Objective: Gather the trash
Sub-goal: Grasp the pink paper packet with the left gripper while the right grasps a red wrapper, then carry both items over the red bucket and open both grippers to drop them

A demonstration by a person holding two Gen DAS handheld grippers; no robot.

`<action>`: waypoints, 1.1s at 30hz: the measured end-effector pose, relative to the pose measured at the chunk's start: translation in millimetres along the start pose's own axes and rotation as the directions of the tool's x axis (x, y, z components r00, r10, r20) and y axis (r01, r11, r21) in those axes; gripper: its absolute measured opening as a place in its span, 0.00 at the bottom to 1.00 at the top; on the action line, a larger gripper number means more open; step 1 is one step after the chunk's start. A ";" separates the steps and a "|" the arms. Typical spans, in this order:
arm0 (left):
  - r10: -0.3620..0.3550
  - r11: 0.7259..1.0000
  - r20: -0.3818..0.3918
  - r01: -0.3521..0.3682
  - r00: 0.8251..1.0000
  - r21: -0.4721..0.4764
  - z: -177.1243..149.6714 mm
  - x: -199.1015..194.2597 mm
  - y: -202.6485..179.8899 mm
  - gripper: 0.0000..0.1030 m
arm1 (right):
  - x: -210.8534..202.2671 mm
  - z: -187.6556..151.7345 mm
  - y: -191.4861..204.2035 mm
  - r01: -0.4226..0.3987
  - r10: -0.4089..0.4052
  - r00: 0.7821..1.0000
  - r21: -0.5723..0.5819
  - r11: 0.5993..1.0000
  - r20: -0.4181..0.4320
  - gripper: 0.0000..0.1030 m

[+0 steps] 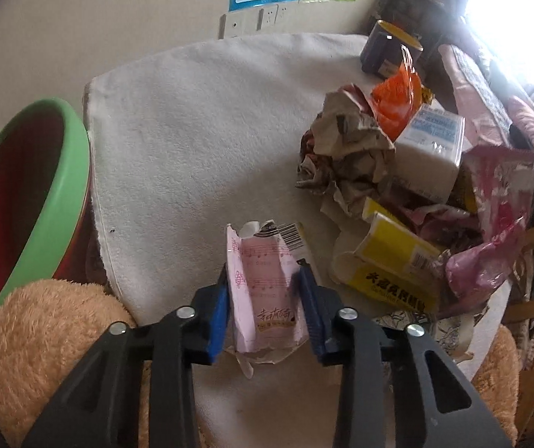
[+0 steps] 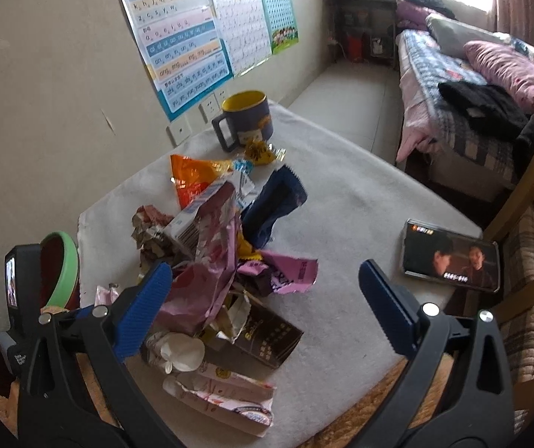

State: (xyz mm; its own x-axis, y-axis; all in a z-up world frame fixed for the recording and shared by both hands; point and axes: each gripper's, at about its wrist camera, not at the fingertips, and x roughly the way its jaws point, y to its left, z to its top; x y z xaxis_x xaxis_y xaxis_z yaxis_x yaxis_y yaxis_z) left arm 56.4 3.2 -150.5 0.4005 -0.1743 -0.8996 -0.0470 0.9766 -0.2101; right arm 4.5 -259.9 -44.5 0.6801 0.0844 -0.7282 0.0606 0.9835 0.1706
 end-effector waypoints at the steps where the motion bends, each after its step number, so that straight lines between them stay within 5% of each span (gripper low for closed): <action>1: -0.007 1.000 0.006 0.007 1.000 -0.005 -0.5 -1.5 2.1 0.26 | 1.6 -0.4 -0.1 -0.005 0.005 1.000 0.003 1.000 -0.007 0.96; 12: 0.015 0.997 0.198 -0.029 0.980 0.071 2.6 -73.5 -1.7 0.25 | 19.3 2.8 3.3 -0.088 0.090 0.994 0.024 0.996 -0.057 0.93; 18: -0.002 0.995 0.256 -0.024 0.967 0.100 7.5 -98.7 -6.9 0.25 | 42.7 5.3 20.3 -0.145 0.141 0.984 -0.028 0.989 -0.111 0.57; 20: -0.003 0.995 0.269 -0.025 0.963 0.099 6.6 -102.1 -6.6 0.25 | 53.2 2.2 22.0 -0.171 0.167 0.975 -0.015 0.985 -0.148 0.23; 21: -0.003 0.995 0.278 -0.024 0.961 0.094 6.1 -103.3 -5.8 0.25 | 57.7 0.8 22.7 -0.175 0.171 0.970 -0.008 0.985 -0.171 0.19; 33: 0.044 0.999 0.361 -0.046 0.932 -0.003 13.0 -126.9 34.3 0.25 | 2.2 22.4 58.2 -0.244 0.240 0.969 -0.094 0.965 -0.049 0.16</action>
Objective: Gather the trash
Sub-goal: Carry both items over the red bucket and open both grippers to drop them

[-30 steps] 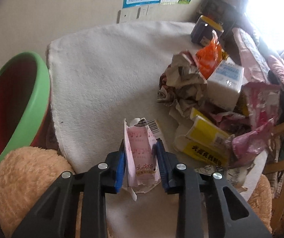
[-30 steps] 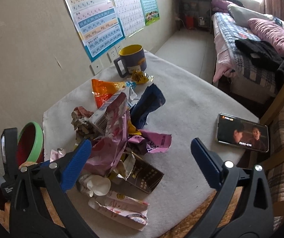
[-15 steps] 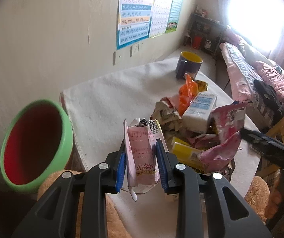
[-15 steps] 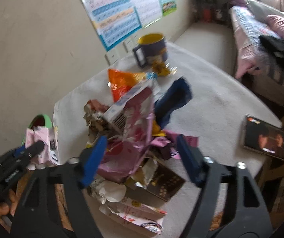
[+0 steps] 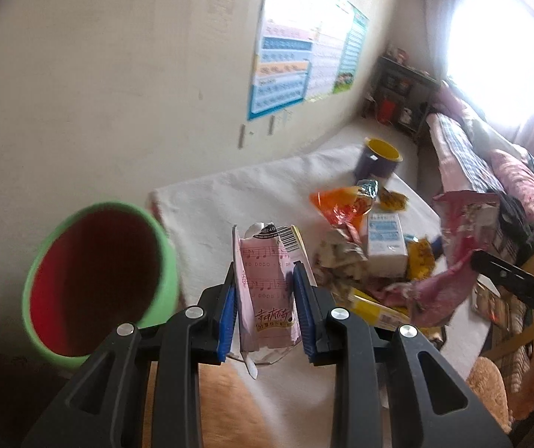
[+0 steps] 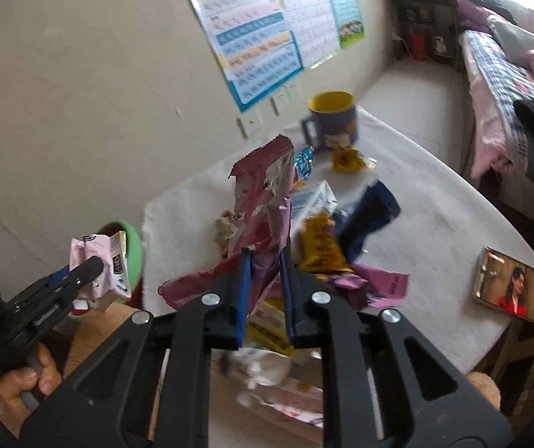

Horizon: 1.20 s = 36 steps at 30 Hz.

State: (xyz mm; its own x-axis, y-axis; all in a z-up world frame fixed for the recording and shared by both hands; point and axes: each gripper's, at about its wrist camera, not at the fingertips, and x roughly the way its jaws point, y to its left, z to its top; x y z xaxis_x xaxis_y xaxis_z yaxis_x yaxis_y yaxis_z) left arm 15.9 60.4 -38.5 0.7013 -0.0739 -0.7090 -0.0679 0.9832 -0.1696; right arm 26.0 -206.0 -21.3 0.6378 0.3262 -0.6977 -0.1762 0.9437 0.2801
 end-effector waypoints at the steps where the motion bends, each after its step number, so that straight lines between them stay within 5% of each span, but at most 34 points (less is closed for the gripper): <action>1: 0.012 1.000 0.006 -0.012 1.000 -0.006 0.7 -1.1 5.4 0.25 | -0.8 1.1 4.4 -0.008 0.008 1.000 -0.004 1.000 -0.001 0.16; 13: 0.188 0.976 -0.006 -0.187 0.982 -0.113 -3.4 2.3 99.2 0.26 | 36.2 9.6 89.0 -0.117 0.109 0.991 -0.120 0.986 -0.073 0.16; 27: 0.223 0.946 -0.081 -0.236 0.971 -0.223 -18.6 22.1 158.7 0.26 | 82.5 15.0 170.9 -0.202 0.173 0.973 -0.196 0.960 -0.156 0.16; 36: 0.247 0.933 -0.100 -0.265 0.964 -0.243 -20.9 32.0 173.2 0.28 | 119.1 4.6 239.0 -0.189 0.126 0.974 -0.371 0.909 -0.189 0.16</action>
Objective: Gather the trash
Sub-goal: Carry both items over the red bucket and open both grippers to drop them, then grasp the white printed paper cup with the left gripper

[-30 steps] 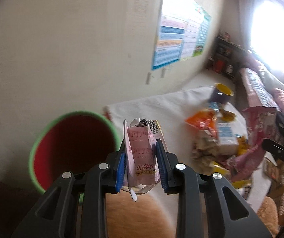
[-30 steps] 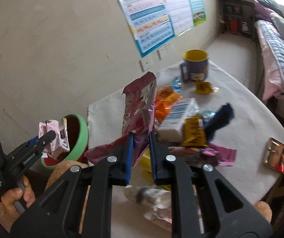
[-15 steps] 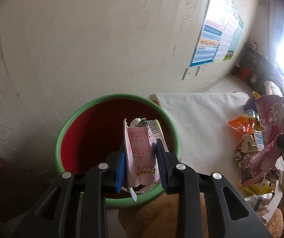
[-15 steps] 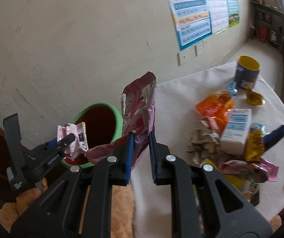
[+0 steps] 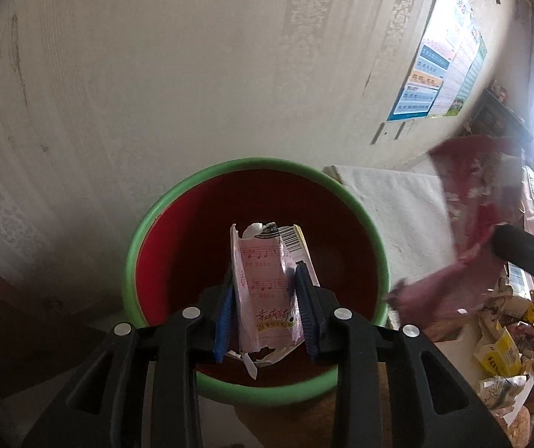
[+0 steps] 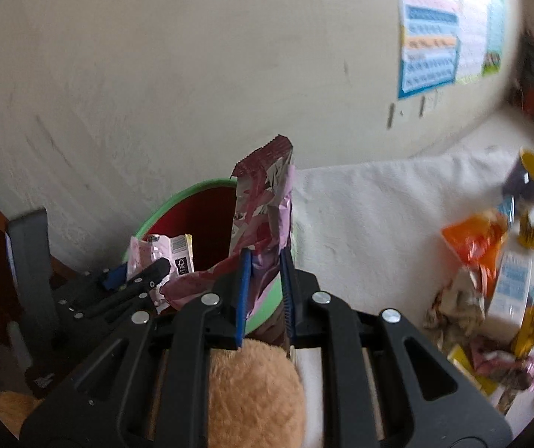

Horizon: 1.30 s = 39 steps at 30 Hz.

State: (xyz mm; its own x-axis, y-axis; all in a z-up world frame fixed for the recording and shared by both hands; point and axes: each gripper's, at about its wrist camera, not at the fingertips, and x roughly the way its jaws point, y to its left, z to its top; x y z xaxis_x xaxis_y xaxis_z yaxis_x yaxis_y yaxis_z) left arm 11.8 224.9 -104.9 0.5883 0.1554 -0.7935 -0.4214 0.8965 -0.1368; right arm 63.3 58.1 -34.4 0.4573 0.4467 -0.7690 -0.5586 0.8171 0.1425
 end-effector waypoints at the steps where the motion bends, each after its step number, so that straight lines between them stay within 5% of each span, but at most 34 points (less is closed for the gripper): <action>1: 0.002 1.000 0.000 -0.002 1.000 0.000 0.2 1.4 0.2 0.28 | 4.1 0.8 6.6 0.011 -0.011 1.000 -0.026 1.000 -0.003 0.16; 6: 0.016 1.000 0.000 -0.016 1.000 -0.001 -0.8 6.2 3.2 0.39 | 13.1 -0.6 24.3 -0.005 0.005 1.000 -0.083 0.997 -0.004 0.24; 8: 0.015 1.000 0.003 -0.015 1.000 -0.004 -0.6 5.9 3.0 0.56 | 11.3 -1.7 25.3 -0.003 0.003 1.000 -0.090 0.996 0.009 0.45; 12: 0.018 1.000 0.020 -0.018 1.000 0.006 -1.3 -0.8 0.6 0.68 | 5.3 -4.6 18.2 -0.010 0.012 1.000 -0.059 0.998 0.024 0.47; 19: 0.012 0.999 0.018 -0.012 1.000 0.031 -3.2 -12.2 -10.3 0.68 | -20.0 -15.6 -4.1 -0.032 0.031 0.998 0.023 0.999 0.053 0.47; 29: -0.082 0.981 0.024 0.077 0.996 0.176 -10.6 -37.8 -75.4 0.68 | -80.0 -49.2 -76.9 0.000 -0.017 0.994 0.166 0.986 0.105 0.47; 34: -0.203 0.923 0.002 0.190 0.979 0.334 -24.4 -51.1 -118.2 0.68 | -110.4 -84.1 -132.4 0.055 -0.086 0.992 0.290 0.955 0.095 0.53; 37: -0.281 0.837 -0.077 0.283 0.957 0.468 -37.3 -55.3 -150.3 0.71 | -122.3 -109.0 -165.5 0.121 -0.151 0.987 0.352 0.928 0.060 0.53; 39: -0.300 0.749 -0.150 0.330 0.942 0.575 -51.7 -56.8 -177.5 0.72 | -129.2 -128.0 -189.4 0.171 -0.199 0.979 0.402 0.900 0.030 0.53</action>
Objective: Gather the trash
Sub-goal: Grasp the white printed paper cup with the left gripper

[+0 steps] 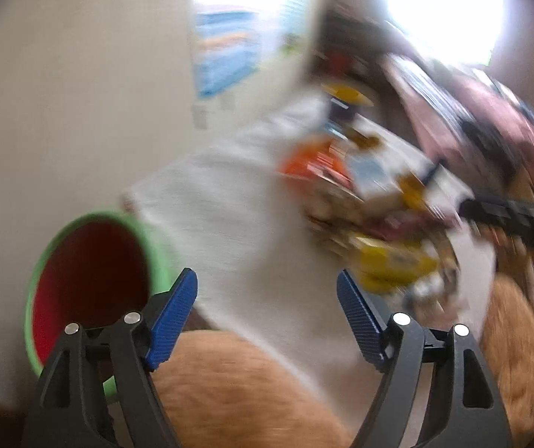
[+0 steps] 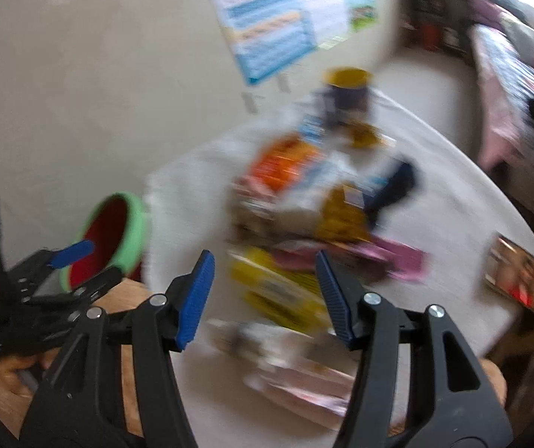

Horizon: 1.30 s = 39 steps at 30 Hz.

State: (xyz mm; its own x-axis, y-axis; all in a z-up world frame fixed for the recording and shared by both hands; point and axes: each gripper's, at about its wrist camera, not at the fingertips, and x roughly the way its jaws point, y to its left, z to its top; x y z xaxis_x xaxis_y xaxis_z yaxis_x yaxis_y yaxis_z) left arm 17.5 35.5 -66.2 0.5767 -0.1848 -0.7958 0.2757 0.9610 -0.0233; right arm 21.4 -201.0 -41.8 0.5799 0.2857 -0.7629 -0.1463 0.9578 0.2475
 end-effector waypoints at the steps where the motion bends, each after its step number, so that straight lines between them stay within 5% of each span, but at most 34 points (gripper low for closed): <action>1: -0.018 0.999 -0.017 0.019 1.000 0.046 1.0 3.6 -10.9 0.72 | -0.8 -4.2 -16.1 0.025 -0.025 1.000 0.035 0.999 -0.004 0.53; 4: -0.103 0.967 -0.086 0.120 0.991 0.226 -1.7 15.8 -55.1 0.71 | -1.2 -13.9 -54.9 0.052 -0.050 0.999 0.139 0.989 -0.018 0.53; 6: -0.139 0.921 -0.139 0.180 0.980 0.346 -5.6 25.8 -84.4 0.71 | -3.3 -18.4 -73.2 0.056 -0.053 0.998 0.189 0.980 -0.018 0.53; 8: -0.160 0.873 -0.212 0.238 0.964 0.425 -12.1 39.5 -107.6 0.72 | -6.7 -21.5 -81.1 0.052 -0.051 0.999 0.209 0.977 -0.010 0.53; 10: -0.168 0.857 -0.258 0.270 0.951 0.439 -13.5 50.5 -119.6 0.71 | -10.5 -23.2 -84.2 0.039 -0.040 0.999 0.217 0.975 0.000 0.53; 19: -0.258 0.927 -0.367 0.336 0.894 0.168 -5.1 100.7 -117.5 0.63 | -8.7 -35.1 -94.9 0.005 -0.002 1.000 0.248 0.969 -0.013 0.53; 25: -0.241 0.935 -0.325 0.309 0.914 0.176 -7.7 87.2 -121.7 0.51 | -4.7 -41.6 -101.5 0.013 -0.005 0.999 0.256 0.967 -0.035 0.53; 30: -0.203 0.972 -0.316 0.230 0.927 0.050 -1.6 77.6 -100.4 0.43 | 8.1 -48.6 -98.2 0.034 -0.017 0.997 0.229 0.973 -0.076 0.53; 33: -0.155 0.983 -0.308 0.178 0.939 0.047 -0.8 76.1 -91.2 0.45 | 17.1 -53.0 -94.1 0.041 -0.020 0.994 0.202 0.978 -0.106 0.53; 36: -0.165 0.983 -0.283 0.180 0.945 0.030 -0.8 68.3 -85.6 0.71 | 21.6 -55.5 -92.6 0.045 -0.022 0.992 0.188 0.981 -0.124 0.53; 39: -0.184 0.981 -0.272 0.194 0.944 0.010 -3.5 60.6 -81.1 0.71 | 25.3 -56.8 -93.7 0.046 -0.020 0.991 0.191 0.981 -0.133 0.56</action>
State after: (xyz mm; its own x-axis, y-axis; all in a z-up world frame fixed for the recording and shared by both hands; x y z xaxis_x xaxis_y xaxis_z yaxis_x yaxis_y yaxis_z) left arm 27.4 -52.9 -114.7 0.2844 -0.2951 -0.9122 0.3903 0.9047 -0.1709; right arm 4.3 -281.7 -118.2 0.4707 0.2678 -0.8407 0.0361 0.9462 0.3216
